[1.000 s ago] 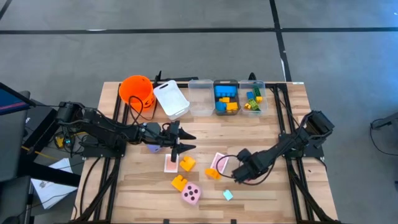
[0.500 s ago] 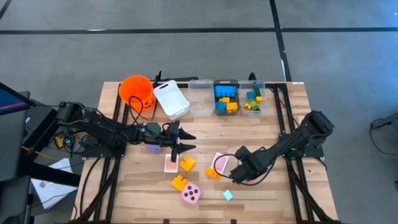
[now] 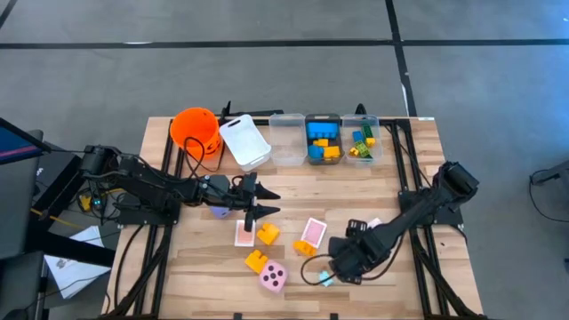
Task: Pick & Place Toys
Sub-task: Put the small red game piece into the right transparent bin, then put the large yellow game piece into the black bin
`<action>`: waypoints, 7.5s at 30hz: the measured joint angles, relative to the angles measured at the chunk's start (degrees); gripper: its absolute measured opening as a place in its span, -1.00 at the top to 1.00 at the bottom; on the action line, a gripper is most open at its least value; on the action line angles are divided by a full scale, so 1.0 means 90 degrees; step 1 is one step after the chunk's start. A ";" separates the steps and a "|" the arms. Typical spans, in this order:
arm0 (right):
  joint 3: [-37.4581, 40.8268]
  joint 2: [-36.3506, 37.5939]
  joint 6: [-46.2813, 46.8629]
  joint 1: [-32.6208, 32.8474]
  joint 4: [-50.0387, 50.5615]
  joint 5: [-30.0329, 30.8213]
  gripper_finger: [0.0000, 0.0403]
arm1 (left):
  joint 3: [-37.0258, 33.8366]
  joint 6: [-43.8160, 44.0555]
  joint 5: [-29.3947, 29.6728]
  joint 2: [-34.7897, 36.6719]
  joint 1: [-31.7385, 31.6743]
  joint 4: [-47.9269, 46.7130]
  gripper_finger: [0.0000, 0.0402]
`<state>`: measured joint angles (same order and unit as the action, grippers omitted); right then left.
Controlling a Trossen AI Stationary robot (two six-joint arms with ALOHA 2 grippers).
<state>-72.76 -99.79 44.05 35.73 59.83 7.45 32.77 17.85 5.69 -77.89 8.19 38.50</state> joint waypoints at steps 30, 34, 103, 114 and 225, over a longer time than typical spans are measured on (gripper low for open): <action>0.1245 0.0014 -0.1159 0.0201 -0.0139 -0.0321 -0.60 | 0.0000 0.0061 -0.0002 -0.0005 0.0089 -0.0111 0.01; 0.1361 0.0015 -0.1211 0.0173 -0.0369 -0.0333 -0.57 | -0.0002 0.0063 -0.0002 -0.0005 0.0134 -0.0274 0.01; 0.0006 -0.0280 0.0399 -0.0382 0.0330 0.0388 0.34 | -0.0004 0.0070 0.0000 -0.0005 0.0131 -0.0566 0.01; 0.0011 0.0713 0.4521 -0.0877 0.2674 0.6451 0.34 | -0.0004 0.0060 0.0000 -0.0005 0.0131 -0.0563 0.01; 0.1867 0.0542 0.3211 0.0099 -0.3494 0.7001 -0.91 | 0.2583 -0.2991 -0.1384 -0.4168 0.0598 -0.1036 0.01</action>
<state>-55.96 -94.91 72.95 36.62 28.39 70.46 56.02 -9.07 -6.76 -115.40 13.57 29.17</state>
